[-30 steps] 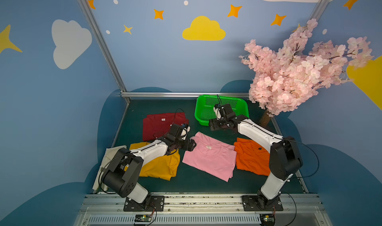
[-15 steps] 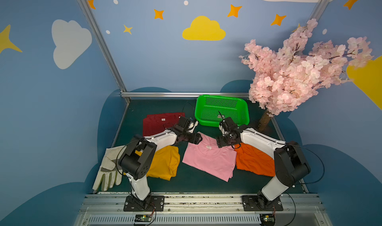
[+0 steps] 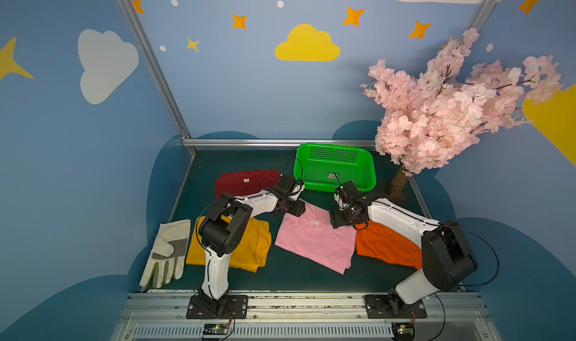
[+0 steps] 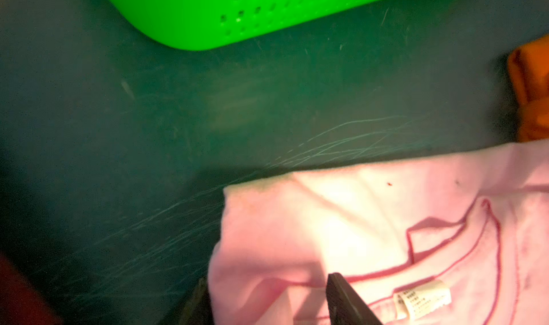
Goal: Put the folded t-shirts into the basket
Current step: Pick up the T-shirt from the center of the board.
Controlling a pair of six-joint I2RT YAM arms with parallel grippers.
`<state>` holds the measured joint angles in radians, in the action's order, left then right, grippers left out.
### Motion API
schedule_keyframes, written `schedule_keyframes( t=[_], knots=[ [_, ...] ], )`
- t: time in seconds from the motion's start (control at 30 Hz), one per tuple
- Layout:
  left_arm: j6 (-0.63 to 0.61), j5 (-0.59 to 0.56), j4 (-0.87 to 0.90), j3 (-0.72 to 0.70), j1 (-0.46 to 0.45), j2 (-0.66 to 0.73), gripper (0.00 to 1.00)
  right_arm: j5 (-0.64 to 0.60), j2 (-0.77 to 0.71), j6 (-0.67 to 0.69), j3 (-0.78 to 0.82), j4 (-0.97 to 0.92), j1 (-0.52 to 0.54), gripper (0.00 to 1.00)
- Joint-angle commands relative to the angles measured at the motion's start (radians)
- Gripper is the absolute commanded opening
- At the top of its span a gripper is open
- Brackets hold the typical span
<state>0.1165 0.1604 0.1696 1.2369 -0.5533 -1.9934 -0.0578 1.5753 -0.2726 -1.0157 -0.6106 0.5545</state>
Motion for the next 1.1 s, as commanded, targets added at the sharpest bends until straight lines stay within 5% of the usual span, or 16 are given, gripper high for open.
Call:
schedule_keyframes(
  t=[0.0,0.13,0.3,0.8,1.07],
  knots=[
    [-0.007,0.001,0.045,-0.058,-0.006,0.009,0.48,0.017,-0.046,-0.013,0.015,-0.024,-0.007,0.80],
    [-0.032,-0.014,0.095,-0.136,0.017,0.095,0.21,0.025,-0.089,-0.017,0.028,-0.037,-0.017,0.80],
    [-0.045,0.012,0.093,-0.259,0.063,0.219,0.03,0.046,-0.103,-0.009,0.036,-0.044,-0.014,0.80],
    [-0.044,0.067,0.092,-0.292,0.104,0.255,0.02,0.039,0.132,-0.015,-0.046,0.020,-0.022,0.75],
    [-0.031,0.118,0.065,-0.307,0.105,0.258,0.02,0.100,0.175,-0.031,-0.020,0.089,0.002,0.46]
  ],
)
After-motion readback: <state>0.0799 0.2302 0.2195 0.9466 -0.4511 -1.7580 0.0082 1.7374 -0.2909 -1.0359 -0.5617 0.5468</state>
